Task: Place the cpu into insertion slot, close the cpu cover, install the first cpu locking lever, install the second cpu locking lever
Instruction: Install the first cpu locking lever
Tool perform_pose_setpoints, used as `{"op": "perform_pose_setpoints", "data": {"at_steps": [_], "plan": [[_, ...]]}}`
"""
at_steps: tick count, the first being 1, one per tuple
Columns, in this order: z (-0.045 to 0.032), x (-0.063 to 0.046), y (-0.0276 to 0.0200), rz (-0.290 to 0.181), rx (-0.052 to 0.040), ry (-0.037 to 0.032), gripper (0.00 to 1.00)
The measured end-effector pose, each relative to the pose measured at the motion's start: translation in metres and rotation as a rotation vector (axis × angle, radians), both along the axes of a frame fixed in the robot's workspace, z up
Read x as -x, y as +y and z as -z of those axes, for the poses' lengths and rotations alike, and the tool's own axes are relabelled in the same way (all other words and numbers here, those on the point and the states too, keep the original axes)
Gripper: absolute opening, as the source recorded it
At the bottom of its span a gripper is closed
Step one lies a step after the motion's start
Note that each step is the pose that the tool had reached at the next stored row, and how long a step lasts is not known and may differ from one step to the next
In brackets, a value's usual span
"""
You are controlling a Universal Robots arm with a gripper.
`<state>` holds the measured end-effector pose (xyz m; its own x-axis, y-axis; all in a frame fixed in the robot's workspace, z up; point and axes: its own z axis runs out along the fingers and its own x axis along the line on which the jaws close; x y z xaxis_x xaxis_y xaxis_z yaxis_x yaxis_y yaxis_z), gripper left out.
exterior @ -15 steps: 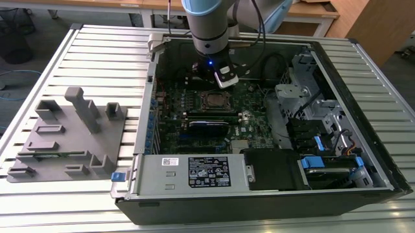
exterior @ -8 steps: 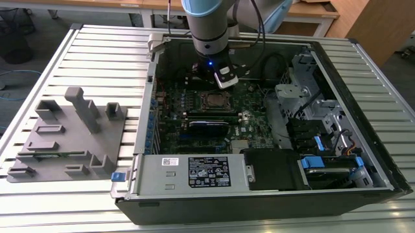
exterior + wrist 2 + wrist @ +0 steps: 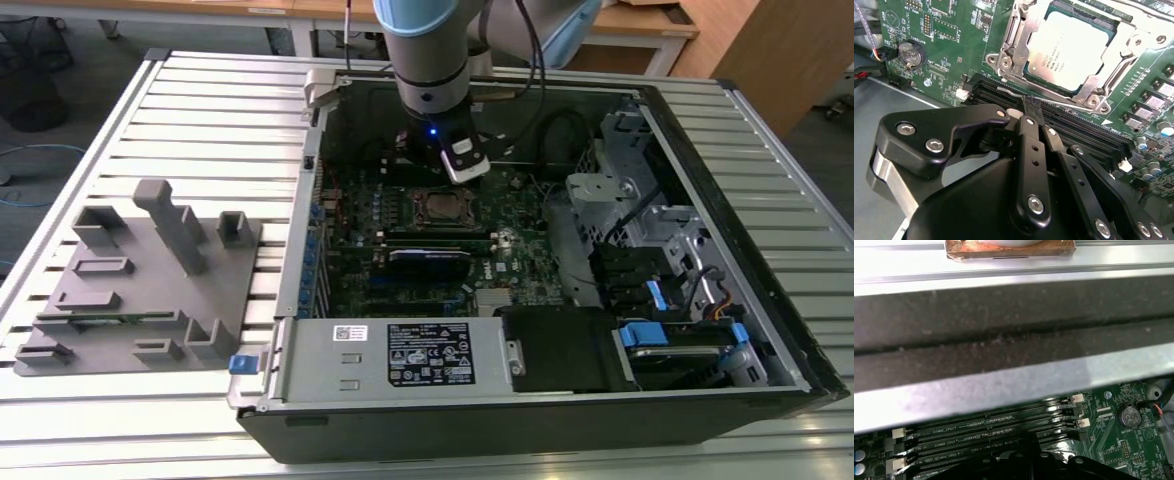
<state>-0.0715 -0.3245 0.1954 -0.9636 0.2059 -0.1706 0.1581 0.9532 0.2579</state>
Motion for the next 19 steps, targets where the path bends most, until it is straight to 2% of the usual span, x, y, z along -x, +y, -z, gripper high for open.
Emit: {"op": "perform_pose_setpoints", "data": {"at_steps": [6,19], "plan": [[0.0012,-0.0048,0.0000,0.001,-0.0001,-0.0002,0.10],[0.0035,-0.0048,-0.0013,0.001,-0.0002,-0.0002,0.10]]}}
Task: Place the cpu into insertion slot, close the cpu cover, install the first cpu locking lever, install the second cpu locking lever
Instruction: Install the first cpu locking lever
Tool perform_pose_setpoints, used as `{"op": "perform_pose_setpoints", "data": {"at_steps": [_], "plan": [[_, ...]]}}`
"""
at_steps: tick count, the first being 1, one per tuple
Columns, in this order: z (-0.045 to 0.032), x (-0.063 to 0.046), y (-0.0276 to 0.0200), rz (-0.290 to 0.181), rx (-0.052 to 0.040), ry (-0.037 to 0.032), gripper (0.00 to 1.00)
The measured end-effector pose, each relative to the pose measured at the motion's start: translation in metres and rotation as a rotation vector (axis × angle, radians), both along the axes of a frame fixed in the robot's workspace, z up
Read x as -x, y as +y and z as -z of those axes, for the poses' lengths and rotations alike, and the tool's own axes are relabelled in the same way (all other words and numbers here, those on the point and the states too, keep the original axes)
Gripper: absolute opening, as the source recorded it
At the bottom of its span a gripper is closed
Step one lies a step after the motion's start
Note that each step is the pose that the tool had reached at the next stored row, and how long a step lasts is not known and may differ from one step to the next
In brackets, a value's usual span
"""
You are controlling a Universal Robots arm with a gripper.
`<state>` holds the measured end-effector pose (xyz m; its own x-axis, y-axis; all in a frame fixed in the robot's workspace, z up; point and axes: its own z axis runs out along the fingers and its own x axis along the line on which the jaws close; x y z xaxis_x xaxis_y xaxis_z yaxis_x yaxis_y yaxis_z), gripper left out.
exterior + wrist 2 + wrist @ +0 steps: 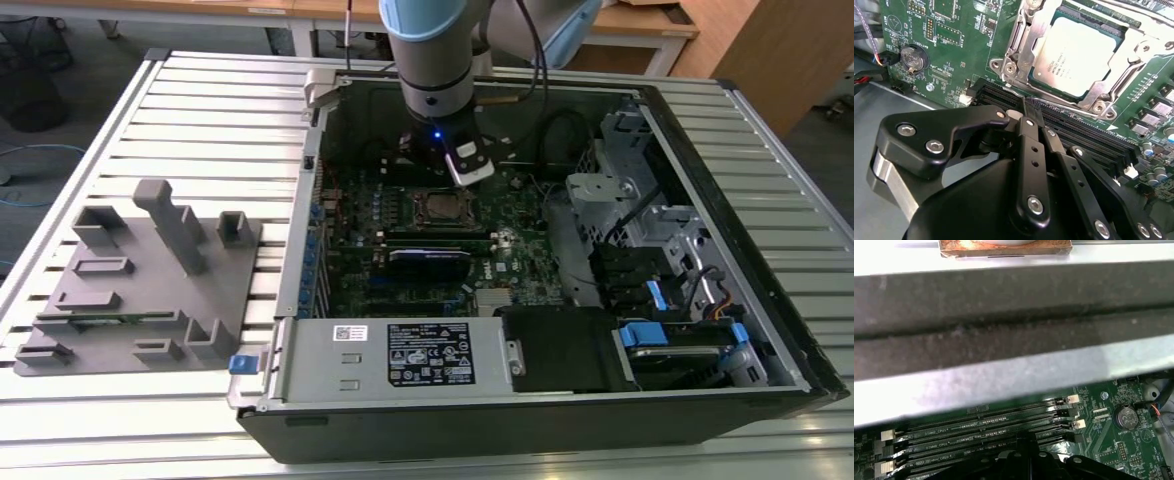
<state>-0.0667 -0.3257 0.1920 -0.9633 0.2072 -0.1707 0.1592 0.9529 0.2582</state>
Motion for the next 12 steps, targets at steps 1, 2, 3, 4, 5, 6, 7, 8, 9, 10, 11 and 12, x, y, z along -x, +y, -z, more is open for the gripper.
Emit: {"op": "perform_pose_setpoints", "data": {"at_steps": [1,2,3,4,5,6,7,8,9,10,11,12], "plan": [[0.0001,0.0000,-0.0002,0.000,0.0000,0.0000,0.10],[0.0001,0.0000,-0.0005,0.000,0.0000,0.0000,0.10],[0.0002,0.0000,-0.0007,0.000,0.0001,0.0000,0.10],[0.0002,0.0000,-0.0009,0.000,0.0001,0.0000,0.10],[0.0003,0.0000,-0.0010,0.000,0.0001,0.0000,0.10],[0.0003,0.0000,-0.0011,0.000,0.0002,0.0001,0.10],[0.0003,0.0000,-0.0012,0.000,0.0002,0.0000,0.10],[0.0004,0.0000,-0.0012,0.000,0.0002,0.0001,0.10],[0.0006,0.0000,-0.0012,0.000,0.0001,0.0000,0.10],[0.0009,0.0000,-0.0012,0.000,-0.0003,-0.0001,0.10],[0.0012,0.0000,-0.0012,0.000,0.0000,-0.0002,0.10],[0.0014,0.0000,-0.0013,0.000,0.0003,0.0000,0.10]]}}
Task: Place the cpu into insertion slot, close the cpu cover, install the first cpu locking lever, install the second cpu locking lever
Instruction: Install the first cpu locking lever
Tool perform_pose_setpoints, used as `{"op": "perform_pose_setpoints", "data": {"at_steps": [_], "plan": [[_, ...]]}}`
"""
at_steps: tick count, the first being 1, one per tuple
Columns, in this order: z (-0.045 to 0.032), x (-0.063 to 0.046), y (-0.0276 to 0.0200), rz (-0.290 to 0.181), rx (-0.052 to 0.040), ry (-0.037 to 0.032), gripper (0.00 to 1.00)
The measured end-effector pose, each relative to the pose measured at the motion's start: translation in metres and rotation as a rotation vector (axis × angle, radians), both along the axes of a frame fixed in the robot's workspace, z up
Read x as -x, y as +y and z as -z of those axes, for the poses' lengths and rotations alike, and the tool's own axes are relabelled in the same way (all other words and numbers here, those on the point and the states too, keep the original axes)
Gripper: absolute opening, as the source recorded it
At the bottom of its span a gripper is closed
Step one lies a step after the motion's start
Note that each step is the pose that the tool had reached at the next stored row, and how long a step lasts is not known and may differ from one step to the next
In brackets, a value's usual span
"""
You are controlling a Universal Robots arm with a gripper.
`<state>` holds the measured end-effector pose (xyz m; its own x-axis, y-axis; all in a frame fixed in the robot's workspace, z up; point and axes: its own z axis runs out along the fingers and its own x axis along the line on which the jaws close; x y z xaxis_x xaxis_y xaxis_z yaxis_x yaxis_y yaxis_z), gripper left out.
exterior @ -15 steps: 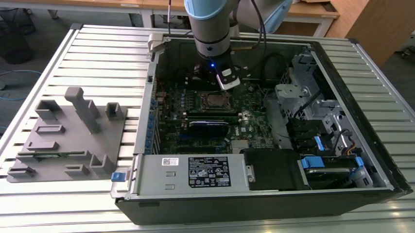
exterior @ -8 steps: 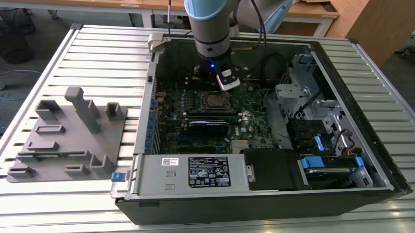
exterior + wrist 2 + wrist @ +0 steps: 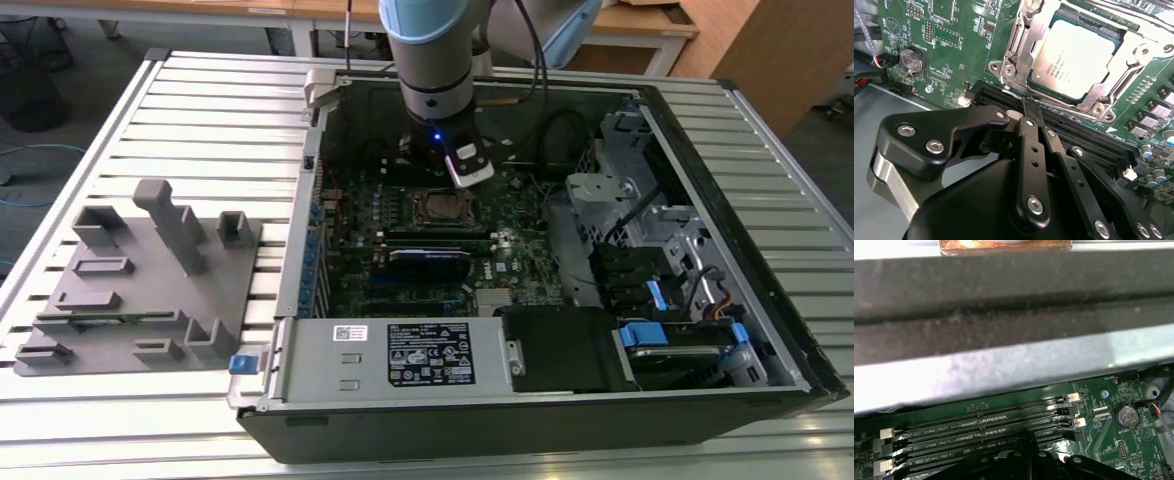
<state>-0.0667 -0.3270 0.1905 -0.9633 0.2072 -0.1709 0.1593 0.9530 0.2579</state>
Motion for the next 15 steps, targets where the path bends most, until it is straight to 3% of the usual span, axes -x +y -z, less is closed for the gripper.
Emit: {"op": "perform_pose_setpoints", "data": {"at_steps": [8,15], "plan": [[0.0007,0.0000,0.0000,0.000,-0.0002,0.0000,0.10],[-0.0074,0.0002,0.0000,0.000,-0.0004,0.0000,0.10]]}}
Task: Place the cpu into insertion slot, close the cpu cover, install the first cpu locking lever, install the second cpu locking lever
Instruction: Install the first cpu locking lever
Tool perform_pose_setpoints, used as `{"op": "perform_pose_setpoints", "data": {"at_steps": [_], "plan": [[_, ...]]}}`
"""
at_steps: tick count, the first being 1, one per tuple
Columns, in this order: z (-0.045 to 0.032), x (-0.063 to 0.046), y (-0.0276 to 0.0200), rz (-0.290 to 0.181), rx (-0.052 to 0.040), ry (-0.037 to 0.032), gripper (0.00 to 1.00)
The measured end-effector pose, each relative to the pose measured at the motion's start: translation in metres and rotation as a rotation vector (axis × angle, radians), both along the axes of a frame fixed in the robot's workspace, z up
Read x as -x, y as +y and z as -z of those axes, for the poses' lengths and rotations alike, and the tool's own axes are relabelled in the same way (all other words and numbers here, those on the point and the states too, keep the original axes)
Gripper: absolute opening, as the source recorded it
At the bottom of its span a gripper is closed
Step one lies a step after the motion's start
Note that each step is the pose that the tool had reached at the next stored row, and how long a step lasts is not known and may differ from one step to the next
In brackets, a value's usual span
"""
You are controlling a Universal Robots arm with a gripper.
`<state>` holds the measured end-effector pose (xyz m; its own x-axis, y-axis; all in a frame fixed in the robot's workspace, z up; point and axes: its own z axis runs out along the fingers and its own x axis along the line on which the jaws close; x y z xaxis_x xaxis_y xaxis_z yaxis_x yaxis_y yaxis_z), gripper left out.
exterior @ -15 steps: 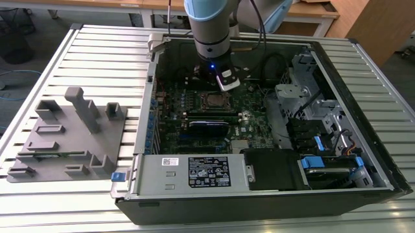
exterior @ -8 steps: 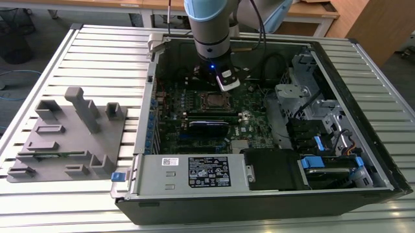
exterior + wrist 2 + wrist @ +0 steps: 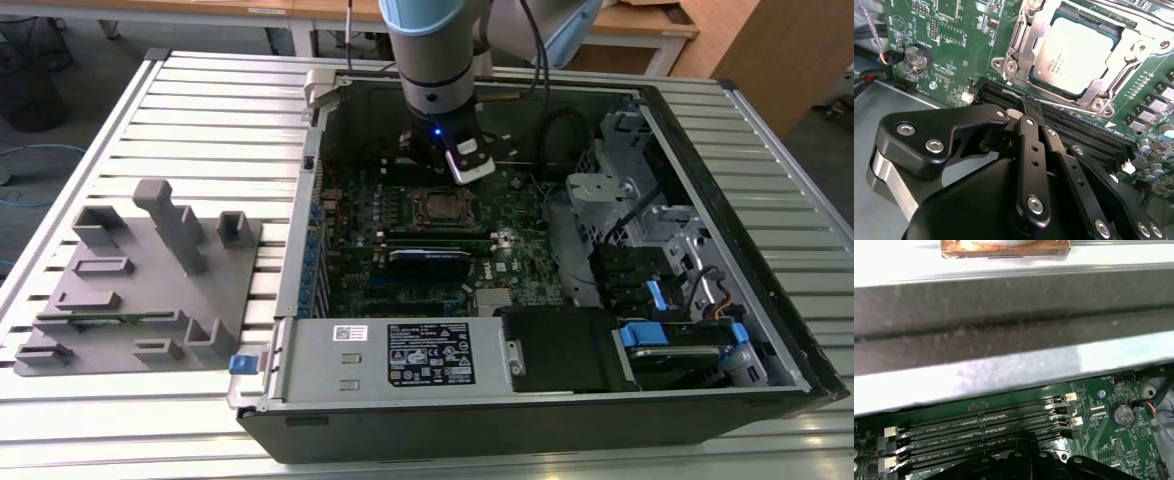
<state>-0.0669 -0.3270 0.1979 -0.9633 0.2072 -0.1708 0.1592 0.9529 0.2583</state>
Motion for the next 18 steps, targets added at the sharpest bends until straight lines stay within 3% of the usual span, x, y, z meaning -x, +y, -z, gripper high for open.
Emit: {"op": "perform_pose_setpoints", "data": {"at_steps": [18], "plan": [[0.0004,0.0001,0.0025,0.015,0.0000,0.0000,0.10]]}}
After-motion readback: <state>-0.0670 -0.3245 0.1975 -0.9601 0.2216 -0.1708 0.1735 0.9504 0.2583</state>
